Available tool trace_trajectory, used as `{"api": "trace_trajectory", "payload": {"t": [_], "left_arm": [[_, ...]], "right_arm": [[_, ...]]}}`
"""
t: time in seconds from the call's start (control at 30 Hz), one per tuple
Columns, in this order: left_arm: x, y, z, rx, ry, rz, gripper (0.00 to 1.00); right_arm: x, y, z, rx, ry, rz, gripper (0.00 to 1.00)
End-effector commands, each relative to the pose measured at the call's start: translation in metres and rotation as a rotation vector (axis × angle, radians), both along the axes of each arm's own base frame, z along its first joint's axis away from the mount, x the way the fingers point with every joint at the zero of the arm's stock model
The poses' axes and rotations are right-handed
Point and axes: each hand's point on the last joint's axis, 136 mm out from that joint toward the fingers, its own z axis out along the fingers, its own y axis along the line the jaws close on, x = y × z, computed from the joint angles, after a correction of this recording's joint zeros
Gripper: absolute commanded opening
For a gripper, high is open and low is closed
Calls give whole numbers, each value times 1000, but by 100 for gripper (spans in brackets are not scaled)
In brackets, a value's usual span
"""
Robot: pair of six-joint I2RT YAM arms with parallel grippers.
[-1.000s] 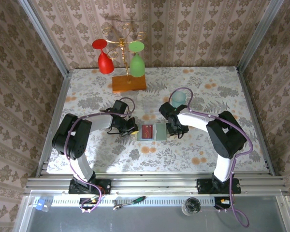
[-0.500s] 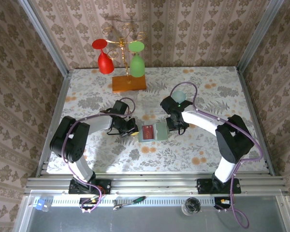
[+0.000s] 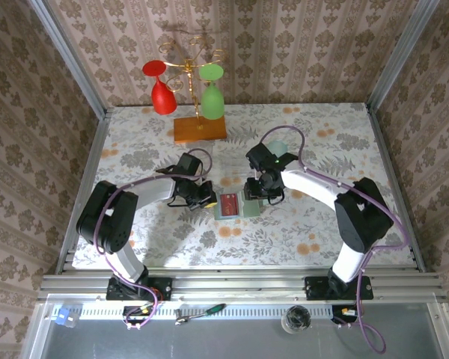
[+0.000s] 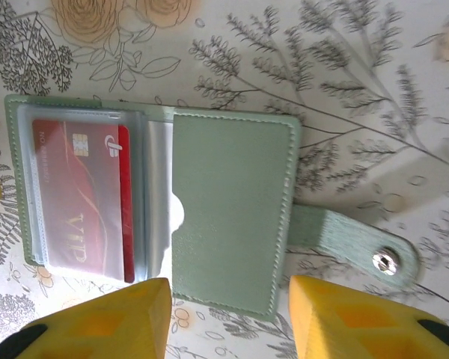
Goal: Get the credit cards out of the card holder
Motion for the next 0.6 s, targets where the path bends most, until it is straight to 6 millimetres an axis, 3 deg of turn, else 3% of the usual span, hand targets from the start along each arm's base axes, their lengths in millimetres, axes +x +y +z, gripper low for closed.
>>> {"api": "trace_trajectory", "payload": {"t": [0.0, 0.27, 0.57], "left_arm": [[5, -5, 12, -27, -20, 15, 3], [6, -6, 13, -34, -27, 16, 5], [6, -7, 12, -37, -28, 14, 4]], "right_arm": [[1, 14, -11, 68, 49, -11, 47], [1, -2, -36, 16, 68, -41, 54], [13, -7, -39, 13, 43, -31, 62]]}}
